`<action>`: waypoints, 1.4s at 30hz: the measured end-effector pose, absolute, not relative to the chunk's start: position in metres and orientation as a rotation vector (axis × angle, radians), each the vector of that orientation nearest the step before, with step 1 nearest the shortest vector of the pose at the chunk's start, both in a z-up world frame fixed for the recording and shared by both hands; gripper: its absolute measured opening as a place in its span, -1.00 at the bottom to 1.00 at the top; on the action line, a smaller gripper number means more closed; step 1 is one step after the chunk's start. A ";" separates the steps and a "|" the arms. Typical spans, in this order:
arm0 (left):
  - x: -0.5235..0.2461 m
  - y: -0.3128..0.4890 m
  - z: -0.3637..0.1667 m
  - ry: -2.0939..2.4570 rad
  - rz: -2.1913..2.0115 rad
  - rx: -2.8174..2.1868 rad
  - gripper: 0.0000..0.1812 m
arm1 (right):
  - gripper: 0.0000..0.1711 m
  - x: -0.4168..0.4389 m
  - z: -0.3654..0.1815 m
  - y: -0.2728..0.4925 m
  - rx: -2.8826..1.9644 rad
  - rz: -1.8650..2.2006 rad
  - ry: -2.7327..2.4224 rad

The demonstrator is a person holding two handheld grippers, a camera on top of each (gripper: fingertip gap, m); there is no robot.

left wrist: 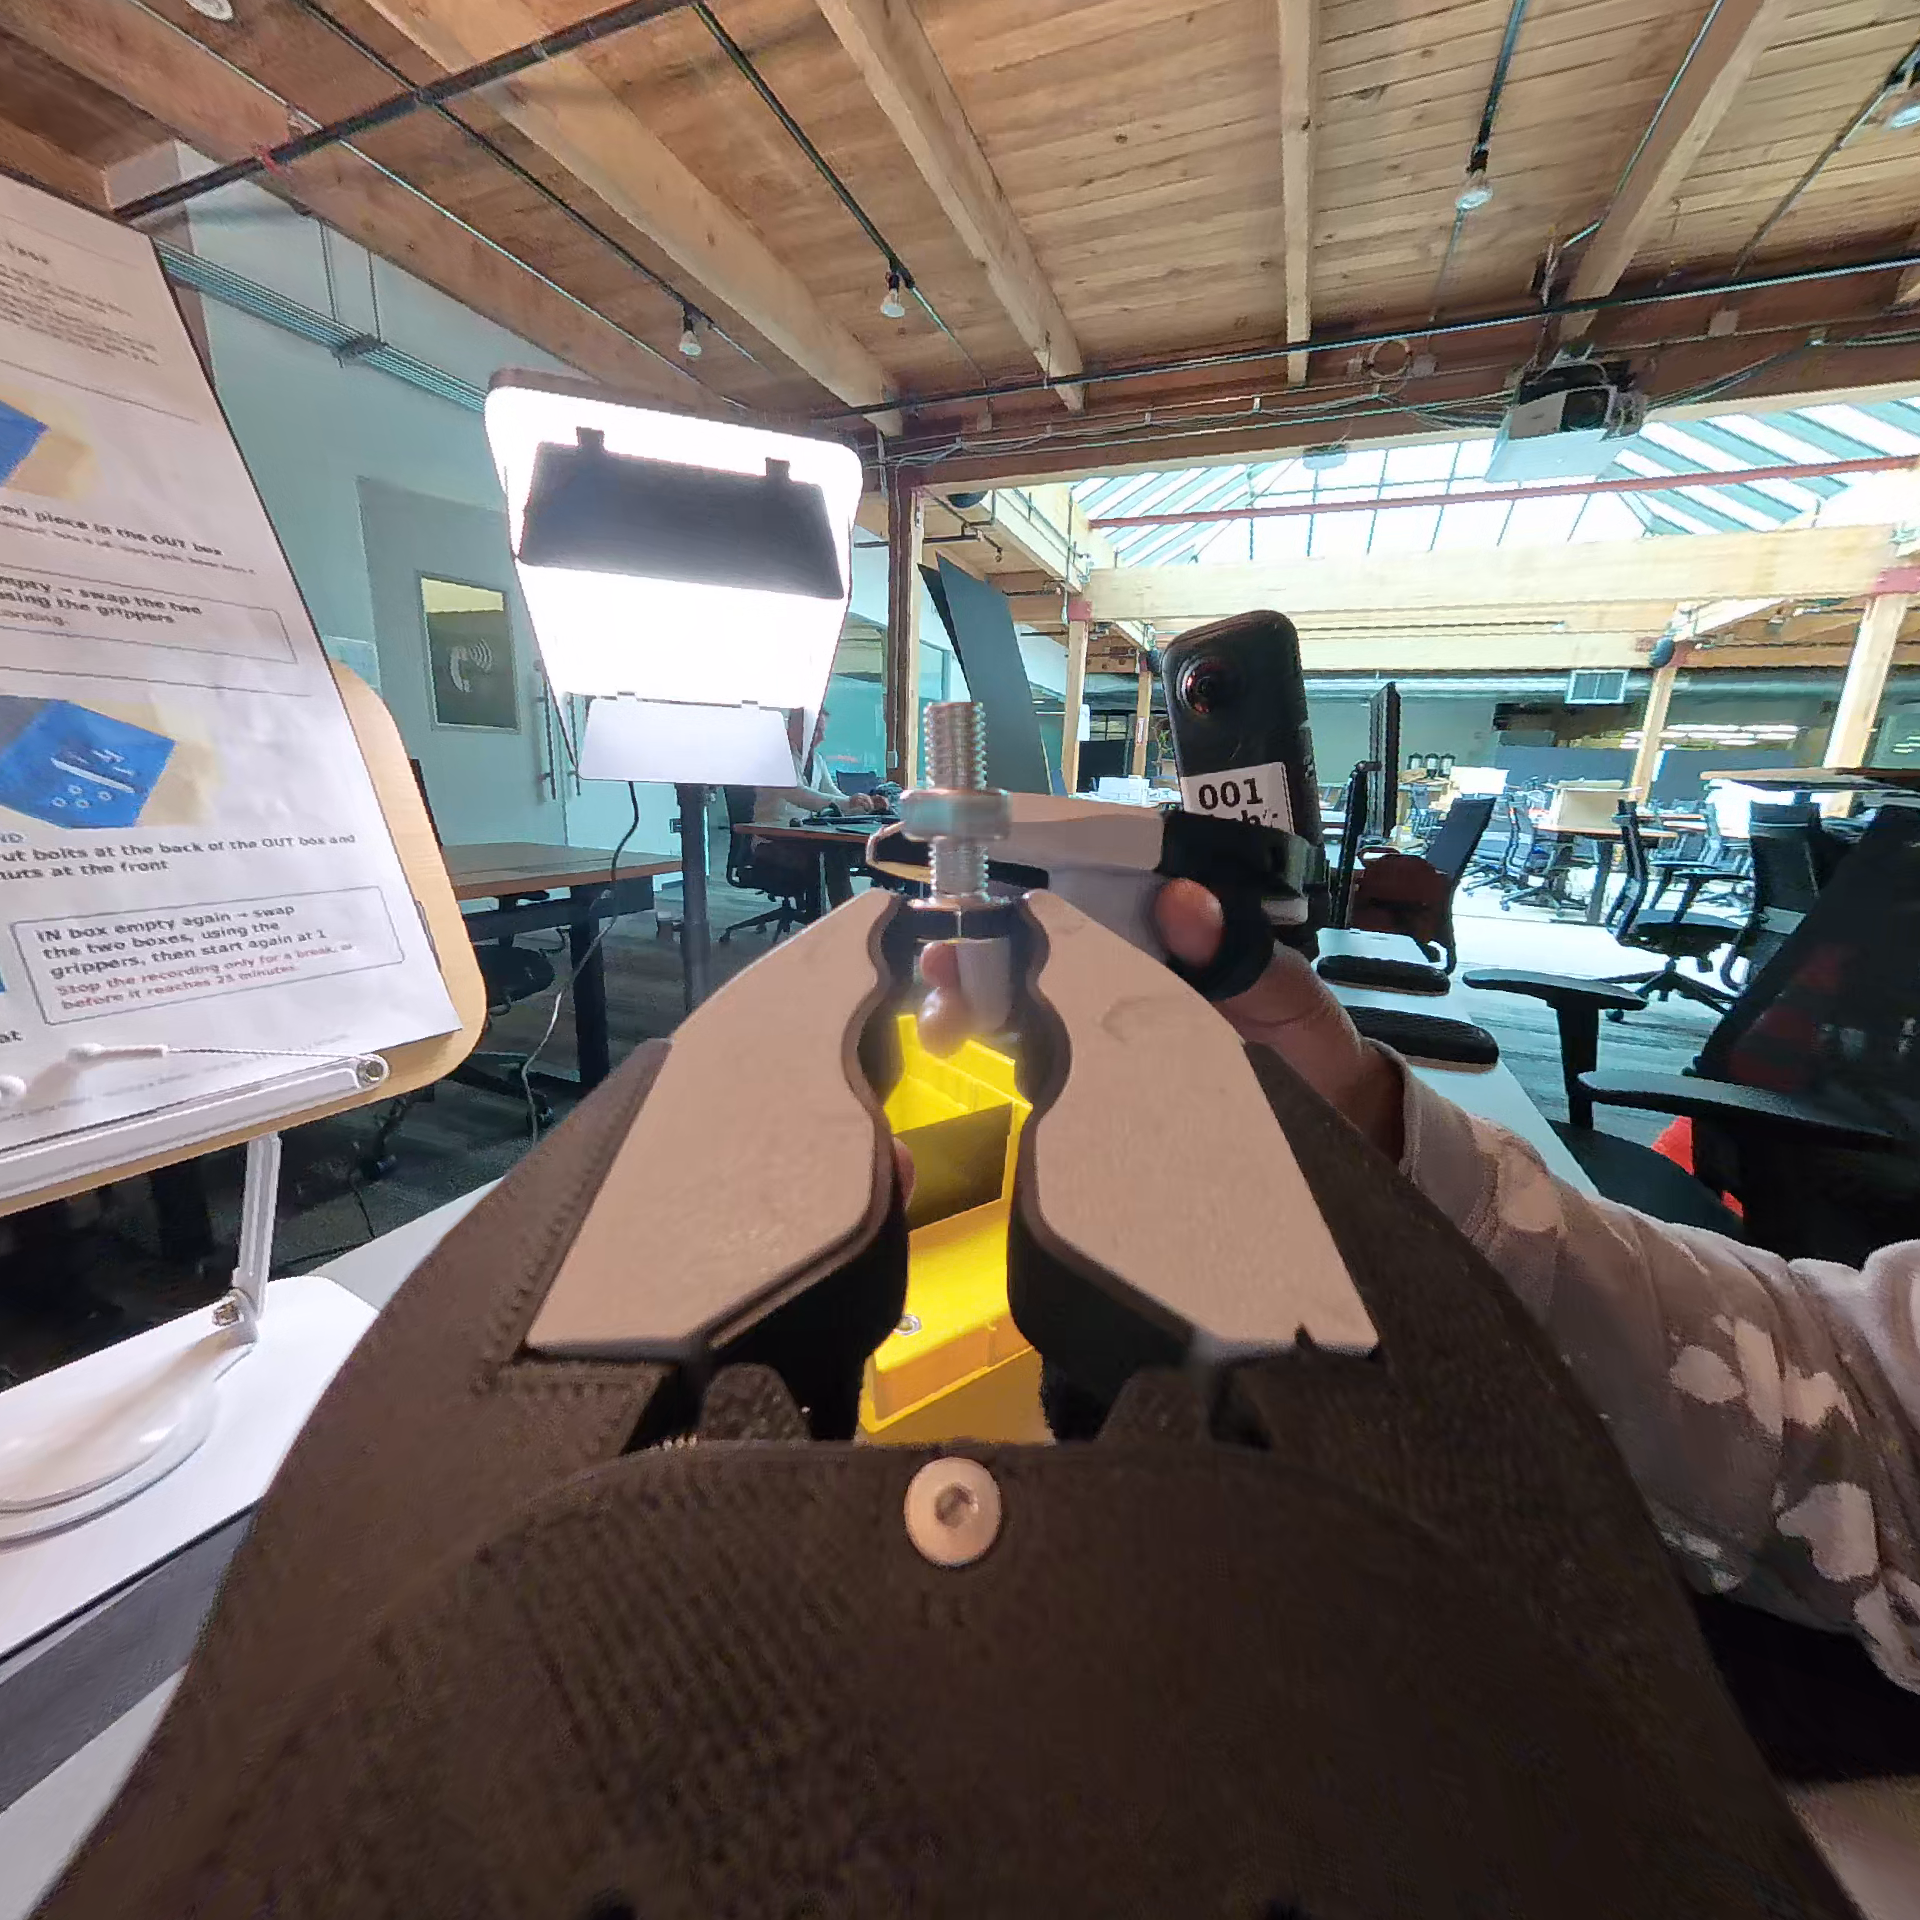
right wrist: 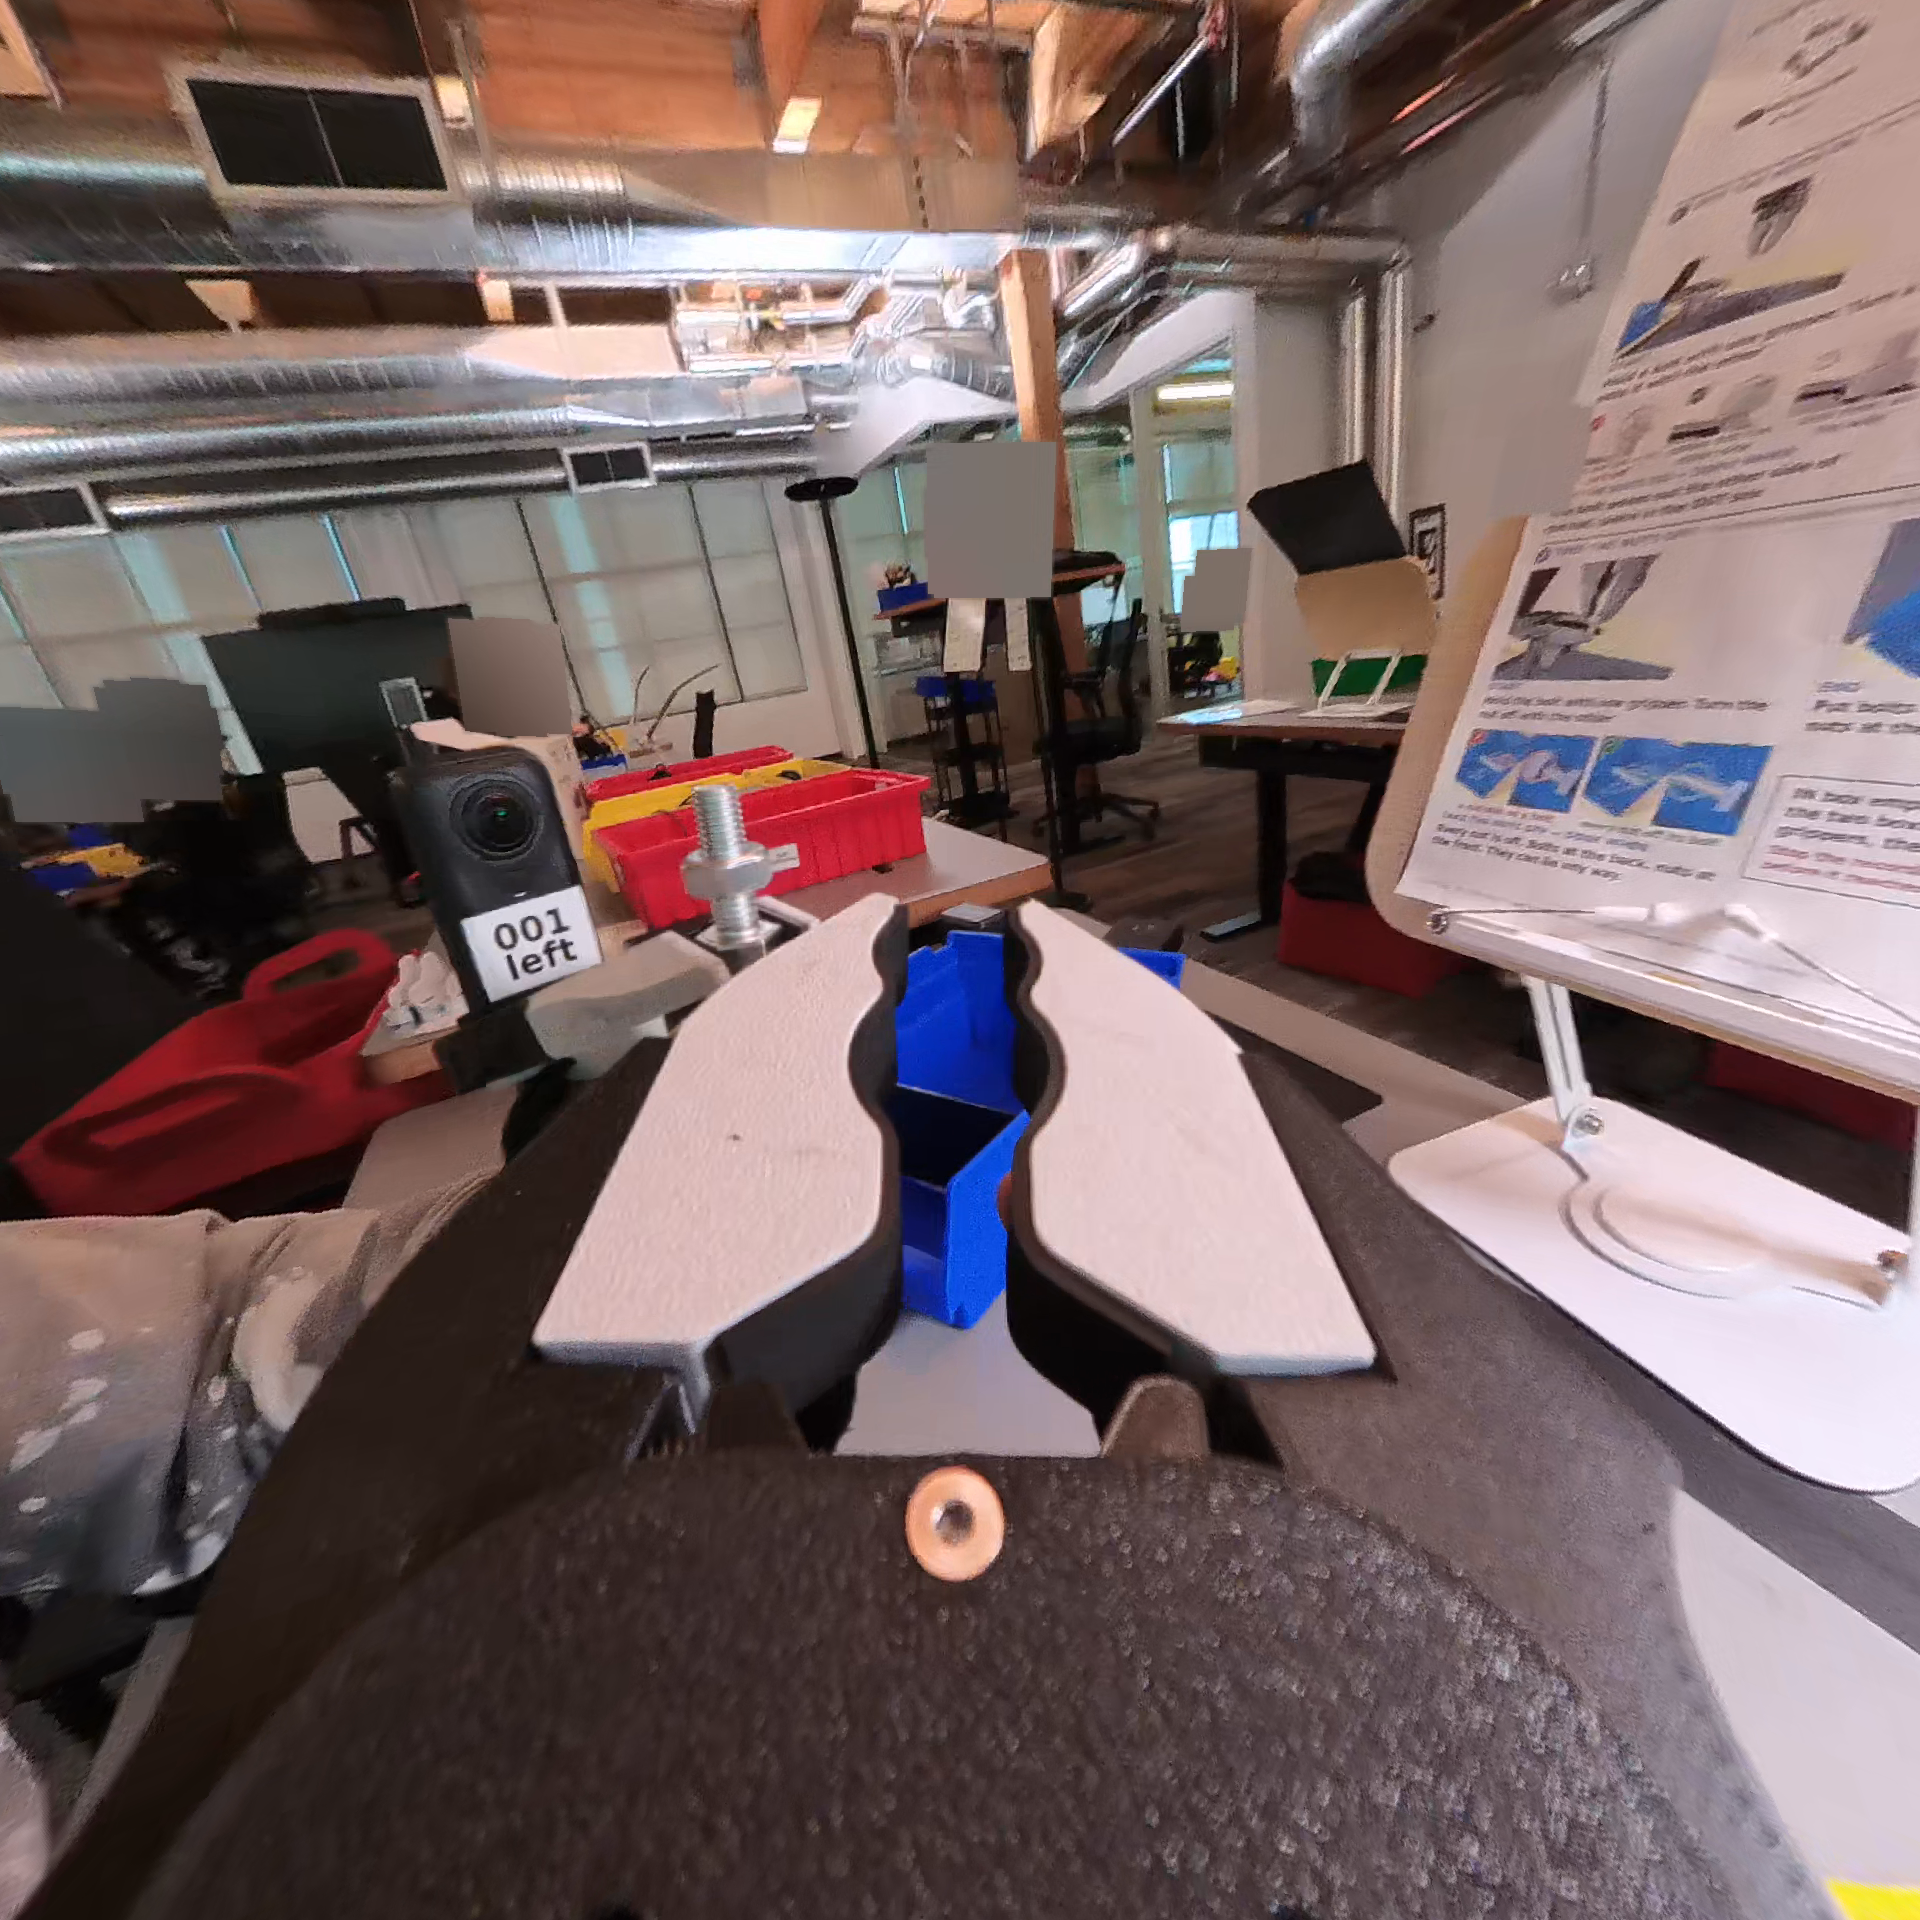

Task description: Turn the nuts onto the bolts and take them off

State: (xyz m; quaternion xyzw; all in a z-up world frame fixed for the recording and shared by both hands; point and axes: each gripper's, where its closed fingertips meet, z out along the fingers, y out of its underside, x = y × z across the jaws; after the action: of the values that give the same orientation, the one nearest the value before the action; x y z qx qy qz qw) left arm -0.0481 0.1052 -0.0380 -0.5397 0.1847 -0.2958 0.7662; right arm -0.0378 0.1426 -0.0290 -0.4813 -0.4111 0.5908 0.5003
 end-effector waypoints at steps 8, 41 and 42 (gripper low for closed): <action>-0.038 0.109 -0.048 0.409 -0.628 -1.199 -0.80 | -0.58 -0.053 -0.028 0.108 -1.119 1.429 -1.099; -0.037 0.095 -0.033 0.425 -0.649 -1.127 -0.79 | -0.67 -0.037 -0.015 0.128 -1.129 1.434 -0.983; -0.037 0.096 -0.034 0.424 -0.648 -1.127 -0.79 | -0.62 -0.037 -0.013 0.123 -1.105 1.440 -1.000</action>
State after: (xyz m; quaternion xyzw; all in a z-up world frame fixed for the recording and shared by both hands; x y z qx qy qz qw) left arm -0.0369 0.0955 -0.0338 -0.5207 0.1957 -0.2994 0.7752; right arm -0.0374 0.1226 -0.0128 -0.4590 -0.4152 0.5977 0.5095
